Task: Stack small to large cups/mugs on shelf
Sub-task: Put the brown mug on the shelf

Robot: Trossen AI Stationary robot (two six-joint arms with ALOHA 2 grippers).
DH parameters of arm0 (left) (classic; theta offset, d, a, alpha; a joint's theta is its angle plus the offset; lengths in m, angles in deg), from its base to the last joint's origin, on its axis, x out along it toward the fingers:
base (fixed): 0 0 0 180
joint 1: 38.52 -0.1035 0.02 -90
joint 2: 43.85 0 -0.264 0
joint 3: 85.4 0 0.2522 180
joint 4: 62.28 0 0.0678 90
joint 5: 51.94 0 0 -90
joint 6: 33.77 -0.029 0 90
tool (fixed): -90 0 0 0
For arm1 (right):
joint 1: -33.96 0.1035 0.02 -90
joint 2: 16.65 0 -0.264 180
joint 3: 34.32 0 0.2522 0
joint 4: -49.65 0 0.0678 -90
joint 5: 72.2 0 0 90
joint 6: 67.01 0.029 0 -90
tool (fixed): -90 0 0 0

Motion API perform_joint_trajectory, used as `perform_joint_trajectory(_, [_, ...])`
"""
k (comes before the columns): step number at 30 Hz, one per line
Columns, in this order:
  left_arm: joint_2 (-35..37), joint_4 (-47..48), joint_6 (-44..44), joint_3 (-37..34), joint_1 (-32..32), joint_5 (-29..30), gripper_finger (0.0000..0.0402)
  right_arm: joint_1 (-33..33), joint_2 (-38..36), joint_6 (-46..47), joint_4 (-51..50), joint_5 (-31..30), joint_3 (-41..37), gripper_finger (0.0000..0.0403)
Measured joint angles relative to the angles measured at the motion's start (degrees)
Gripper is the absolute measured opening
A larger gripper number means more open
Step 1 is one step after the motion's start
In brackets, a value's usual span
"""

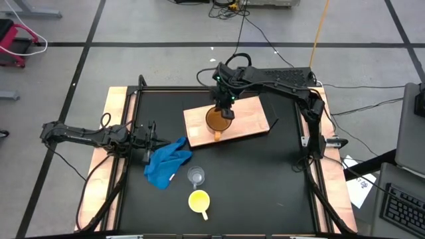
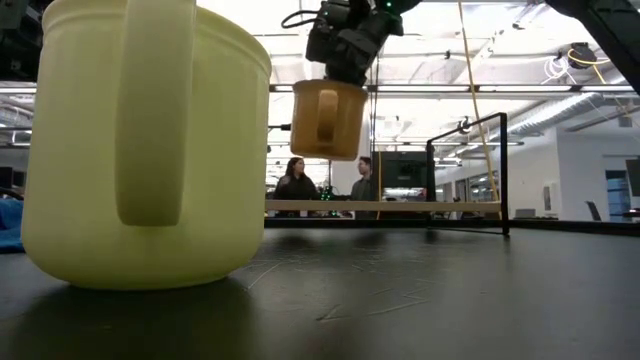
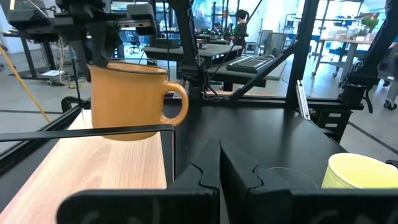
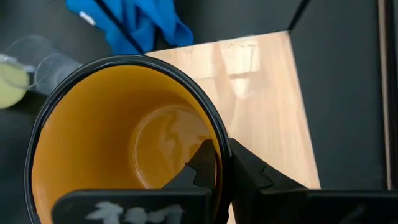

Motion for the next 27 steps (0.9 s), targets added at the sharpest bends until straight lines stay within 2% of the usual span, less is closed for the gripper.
perform_joint_trajectory(8, [0.00, 0.07, 0.02, 0.00, 0.01, 0.00, 0.0003, 1.05, 0.04, -3.03, -0.86, -0.03, 0.00, 0.0010])
perform_joint_trajectory(12, [0.00, 0.07, 0.04, 0.00, 0.00, 0.00, 0.0003, 1.27, 0.39, -2.75, 1.48, -4.31, -0.02, 0.0011])
perform_joint_trajectory(27, [-0.11, 0.67, 0.15, 0.00, 0.01, 0.00, 0.0003, 0.44, 1.81, 0.00, 2.05, -4.34, -0.04, 0.0011])
